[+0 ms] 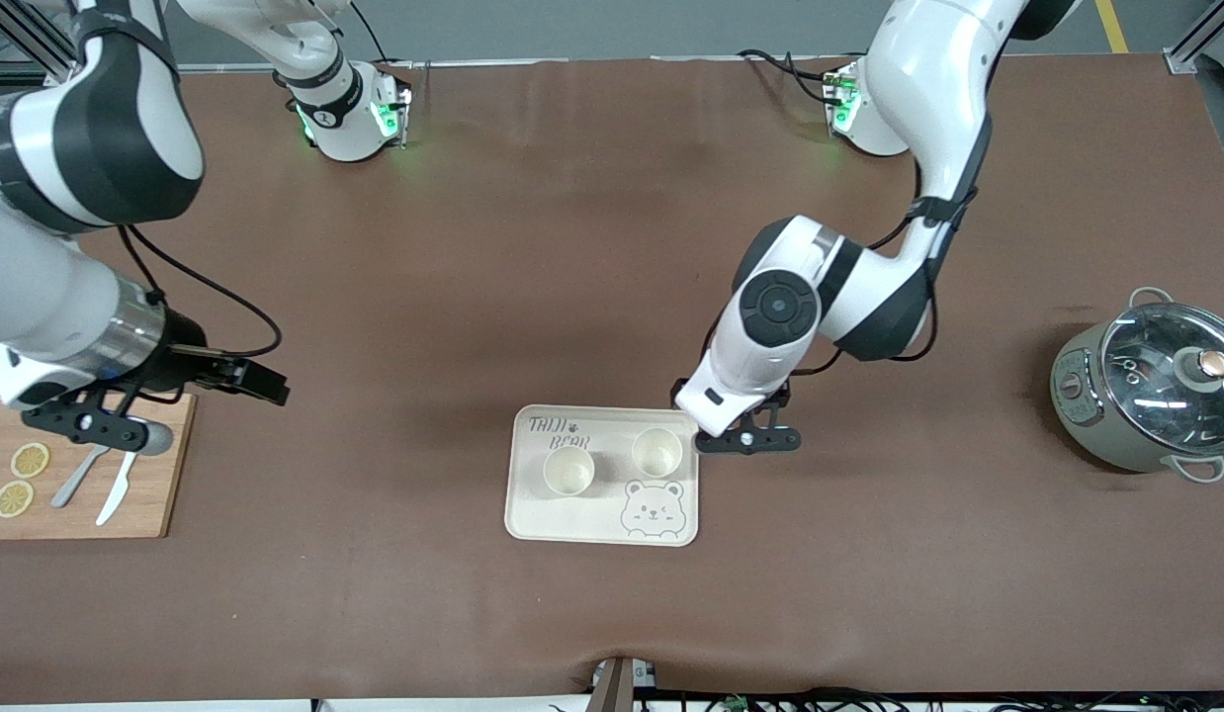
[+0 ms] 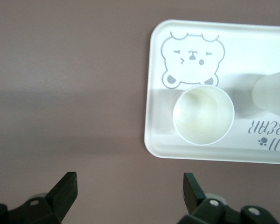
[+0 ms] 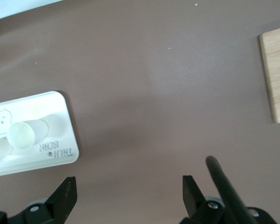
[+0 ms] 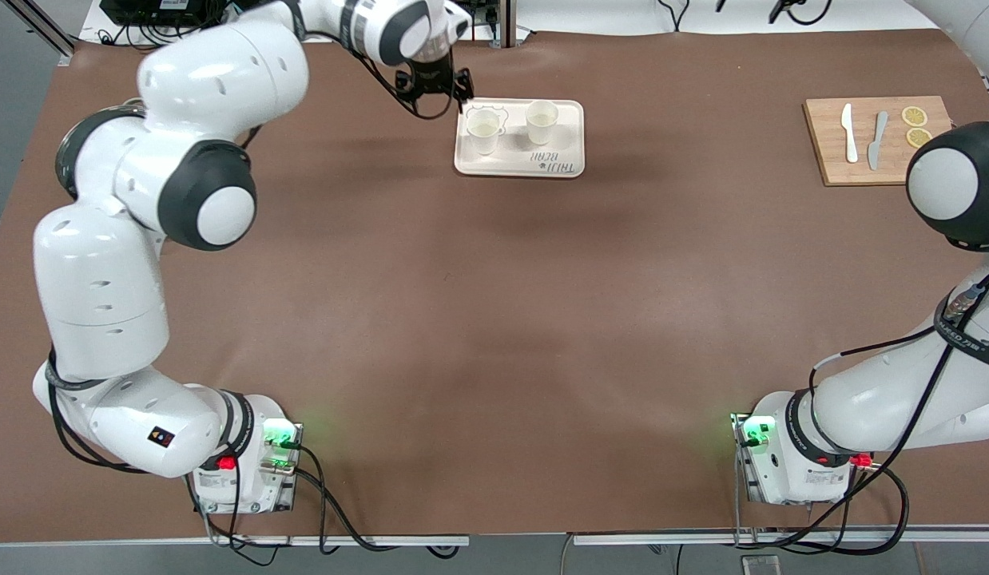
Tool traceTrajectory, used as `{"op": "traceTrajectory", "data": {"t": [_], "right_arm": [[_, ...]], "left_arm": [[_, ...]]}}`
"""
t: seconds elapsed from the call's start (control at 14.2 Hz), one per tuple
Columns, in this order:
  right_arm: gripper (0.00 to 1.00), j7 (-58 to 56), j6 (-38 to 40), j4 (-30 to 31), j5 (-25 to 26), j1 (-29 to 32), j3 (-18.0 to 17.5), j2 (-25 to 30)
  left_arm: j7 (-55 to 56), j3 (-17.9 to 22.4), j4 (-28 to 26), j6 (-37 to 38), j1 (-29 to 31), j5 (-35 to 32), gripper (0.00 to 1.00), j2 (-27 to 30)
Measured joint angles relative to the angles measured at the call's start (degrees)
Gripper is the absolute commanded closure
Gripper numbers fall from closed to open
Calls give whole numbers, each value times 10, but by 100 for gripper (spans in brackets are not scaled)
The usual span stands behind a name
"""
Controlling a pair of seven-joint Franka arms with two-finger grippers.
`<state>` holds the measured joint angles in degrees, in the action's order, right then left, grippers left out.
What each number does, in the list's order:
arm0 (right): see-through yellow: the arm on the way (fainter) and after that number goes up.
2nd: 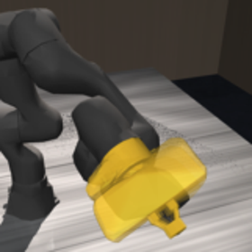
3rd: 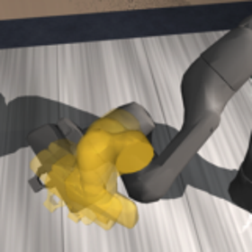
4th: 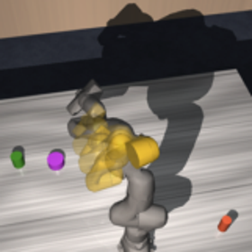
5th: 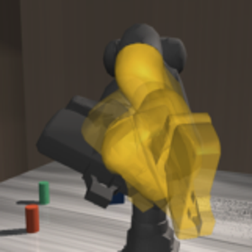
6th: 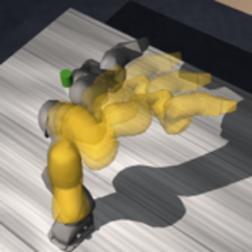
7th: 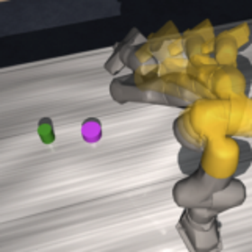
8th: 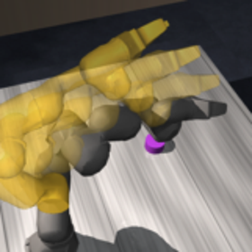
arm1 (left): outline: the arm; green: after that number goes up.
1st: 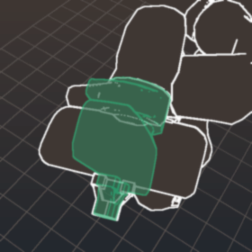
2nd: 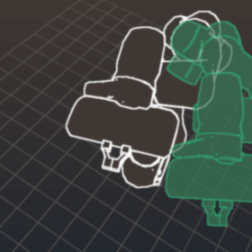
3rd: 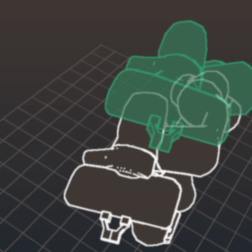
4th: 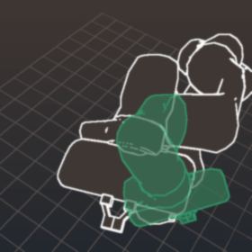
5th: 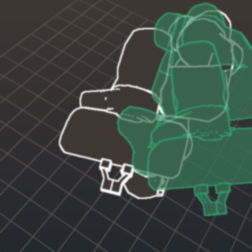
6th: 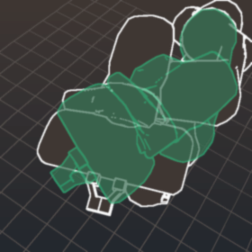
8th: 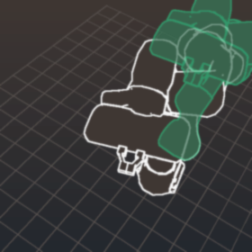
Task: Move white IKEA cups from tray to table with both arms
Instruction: 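Reach the left gripper toward one cup while the right gripper reaches the other, then lower both grippers around the two white cups on the tray and close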
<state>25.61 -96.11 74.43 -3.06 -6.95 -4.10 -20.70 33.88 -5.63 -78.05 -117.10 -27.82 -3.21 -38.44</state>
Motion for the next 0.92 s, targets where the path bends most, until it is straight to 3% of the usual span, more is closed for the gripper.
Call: {"op": "traceTrajectory", "data": {"t": [0.42, 0.92], "right_arm": [[0, 126, -74, 3, -1, -67, -1, -38], [0, 193, -207, 6, 0, -128, -1, -128]], "left_arm": [[0, 4, 1, -66, -6, 0, 0, -33], [2, 39, 1, -159, -43, 0, 0, -72]]}}
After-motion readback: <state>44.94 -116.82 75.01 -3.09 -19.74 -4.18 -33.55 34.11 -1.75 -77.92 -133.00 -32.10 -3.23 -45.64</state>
